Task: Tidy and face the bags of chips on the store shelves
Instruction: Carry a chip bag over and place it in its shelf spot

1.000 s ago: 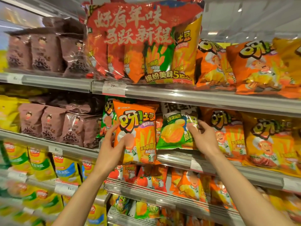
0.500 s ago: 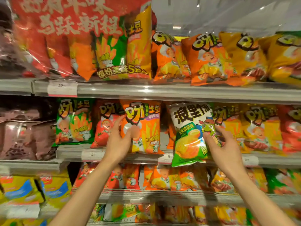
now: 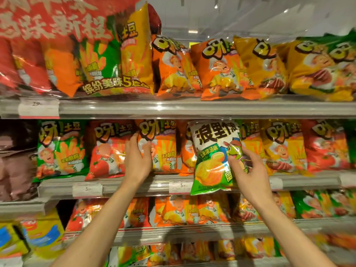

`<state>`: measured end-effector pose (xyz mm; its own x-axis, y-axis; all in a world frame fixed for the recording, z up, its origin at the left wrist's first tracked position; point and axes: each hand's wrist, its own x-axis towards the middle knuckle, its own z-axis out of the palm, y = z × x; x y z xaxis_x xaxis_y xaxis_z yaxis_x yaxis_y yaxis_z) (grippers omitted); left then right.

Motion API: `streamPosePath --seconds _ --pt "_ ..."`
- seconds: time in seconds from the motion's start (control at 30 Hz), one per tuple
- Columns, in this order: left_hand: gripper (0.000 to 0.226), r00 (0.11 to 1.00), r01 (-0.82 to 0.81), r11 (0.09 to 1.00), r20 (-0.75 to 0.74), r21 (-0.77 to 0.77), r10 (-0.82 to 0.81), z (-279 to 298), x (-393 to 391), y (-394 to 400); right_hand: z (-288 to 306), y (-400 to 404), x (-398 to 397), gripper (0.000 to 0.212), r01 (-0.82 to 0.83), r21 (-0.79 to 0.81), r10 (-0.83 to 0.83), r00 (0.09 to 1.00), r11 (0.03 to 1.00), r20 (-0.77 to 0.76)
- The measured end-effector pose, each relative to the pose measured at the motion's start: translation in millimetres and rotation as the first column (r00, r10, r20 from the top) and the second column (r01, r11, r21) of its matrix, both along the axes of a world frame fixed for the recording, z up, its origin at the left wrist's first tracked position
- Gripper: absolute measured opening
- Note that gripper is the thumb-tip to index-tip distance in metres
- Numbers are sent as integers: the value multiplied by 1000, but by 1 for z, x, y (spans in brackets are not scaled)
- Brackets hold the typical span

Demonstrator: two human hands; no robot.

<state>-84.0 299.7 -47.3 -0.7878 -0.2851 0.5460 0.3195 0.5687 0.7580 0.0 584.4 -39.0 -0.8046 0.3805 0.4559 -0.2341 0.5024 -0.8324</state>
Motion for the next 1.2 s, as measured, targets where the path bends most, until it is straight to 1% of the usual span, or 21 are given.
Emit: streamPosePath --seconds 0.07,0.17,0.23,0.43,0.5,0.57,0.63,0.67,0.7,0.77,0.8,0.83,0.9,0.93,1.0,1.1,1.2 --pt "56 1000 0 999 19 -41 0 -6 -1 7 -1 0 -1 59 0 -11 0 1000 1000 -2" --pt "56 997 -6 986 69 -164 17 -16 -7 12 -3 0 -2 58 2 -17 -2 1000 1000 -2" --pt "56 998 -35 979 38 -200 43 -19 -9 11 -4 1 -4 58 3 -22 -3 1000 1000 3" --pt "57 992 -91 982 -97 -165 76 -15 3 9 -7 3 -4 56 -23 -52 23 1000 998 5" --pt "51 983 -90 986 -171 -141 65 -13 14 12 -7 2 -3 56 -22 -70 23 1000 997 5" --pt "39 977 -11 991 -213 -133 -18 -11 28 22 -8 0 -1 55 -28 -105 29 1000 994 4" --pt "30 980 107 978 -147 -181 -135 -10 44 36 -9 -4 2 53 -47 -140 49 999 989 12" --pt "33 978 169 967 -86 -193 -188 -11 50 44 -10 -7 5 52 -57 -145 59 998 988 15" --pt "40 971 232 958 -20 -168 -238 -11 56 53 -12 -9 8 50 -69 -144 74 997 987 26" --pt "50 929 361 932 103 -32 -356 -14 63 66 -18 -14 14 46 -113 -151 123 991 982 56" --pt "54 901 409 912 139 40 -410 -18 63 72 -22 -17 18 45 -132 -161 144 987 978 70" --pt "57 877 443 891 157 102 -454 -22 64 76 -27 -19 21 45 -141 -171 157 984 975 84" --pt "73 851 467 859 156 210 -501 -33 64 81 -36 -23 29 40 -140 -185 160 982 973 98" --pt "76 844 467 845 153 260 -513 -40 64 82 -39 -23 32 35 -137 -199 158 982 971 98" --pt "71 835 458 821 152 341 -529 -51 65 84 -45 -22 36 30 -141 -251 170 980 958 100" --pt "60 825 432 789 163 437 -542 -63 71 93 -54 -17 43 31 -162 -340 210 972 926 110" --pt "46 827 434 789 155 436 -540 -68 86 110 -61 -2 54 32 -153 -379 221 965 913 141"
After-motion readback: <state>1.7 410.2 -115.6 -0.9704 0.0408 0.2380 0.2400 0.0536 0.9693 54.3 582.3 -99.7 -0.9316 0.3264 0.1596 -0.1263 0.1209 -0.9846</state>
